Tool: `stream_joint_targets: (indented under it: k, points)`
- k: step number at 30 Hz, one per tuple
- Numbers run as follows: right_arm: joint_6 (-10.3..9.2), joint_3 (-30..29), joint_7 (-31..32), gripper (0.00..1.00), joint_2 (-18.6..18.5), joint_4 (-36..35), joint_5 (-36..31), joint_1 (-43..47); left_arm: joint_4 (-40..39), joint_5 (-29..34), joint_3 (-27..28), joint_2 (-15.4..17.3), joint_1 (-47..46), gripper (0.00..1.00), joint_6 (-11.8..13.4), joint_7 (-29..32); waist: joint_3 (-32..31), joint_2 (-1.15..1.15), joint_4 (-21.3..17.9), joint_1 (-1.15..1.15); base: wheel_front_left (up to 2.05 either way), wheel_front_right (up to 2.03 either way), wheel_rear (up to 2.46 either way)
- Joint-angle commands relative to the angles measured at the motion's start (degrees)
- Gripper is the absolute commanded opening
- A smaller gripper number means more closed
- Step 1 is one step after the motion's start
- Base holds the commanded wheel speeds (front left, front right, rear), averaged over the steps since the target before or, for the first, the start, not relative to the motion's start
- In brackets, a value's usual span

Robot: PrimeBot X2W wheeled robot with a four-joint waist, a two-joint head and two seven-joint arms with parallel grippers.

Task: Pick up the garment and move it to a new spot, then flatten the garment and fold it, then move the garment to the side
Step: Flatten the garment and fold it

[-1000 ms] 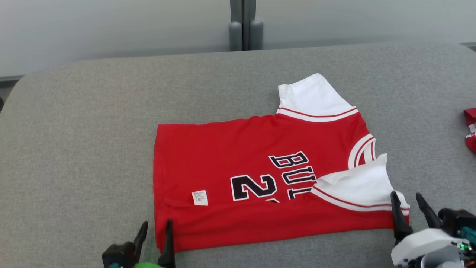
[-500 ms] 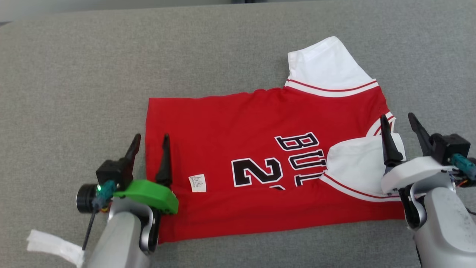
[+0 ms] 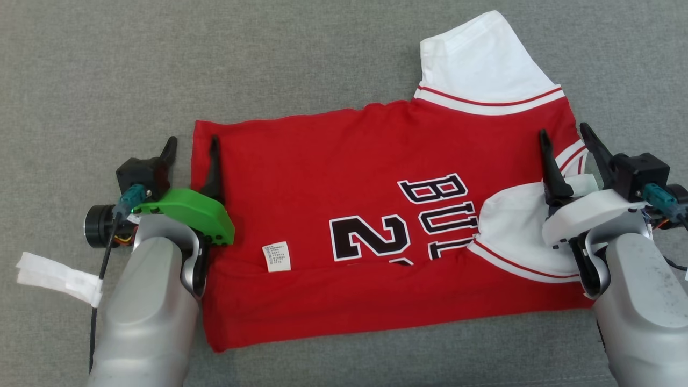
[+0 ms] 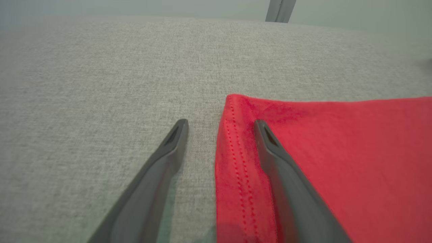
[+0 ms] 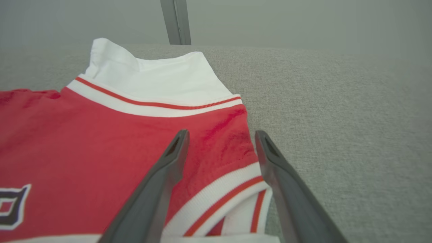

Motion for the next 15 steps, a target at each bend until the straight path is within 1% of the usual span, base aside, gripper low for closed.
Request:
stream_joint_targets:
  k: [1,2,9,12,15]
  points:
    - [-0.1,0.5,-0.1,1.0,-0.5,0.5,-0.8,-0.9,1.3,0.0,0.2,0.3,-1.7,0.4,-0.2,0.0,0.4,0.0,0.0,0.0,0.0,0.0,0.0]
    - [-0.1,0.7,-0.1,1.0,-0.7,0.7,-0.7,-1.3,2.2,0.0,0.3,0.3,-2.1,0.0,-0.2,0.0,0.6,0.0,0.1,0.0,0.0,0.0,0.0]
    - [-0.1,3.7,-0.1,1.0,-3.1,3.4,-0.8,-6.5,5.7,0.4,0.2,0.3,-4.5,0.0,-0.4,0.1,1.6,0.0,0.9,0.0,0.0,0.0,0.0]
    - [-0.1,5.7,1.1,1.0,-4.3,5.8,-0.3,-10.8,4.1,0.5,-0.1,0.2,-5.4,0.0,-0.7,0.1,2.2,0.0,1.7,0.0,0.0,0.0,0.0]
    - [-0.1,7.1,3.9,1.0,-5.4,8.5,0.4,-15.4,1.7,0.9,-0.6,0.1,-5.9,0.0,-0.8,0.0,3.1,0.0,2.7,0.0,0.0,0.0,0.0]
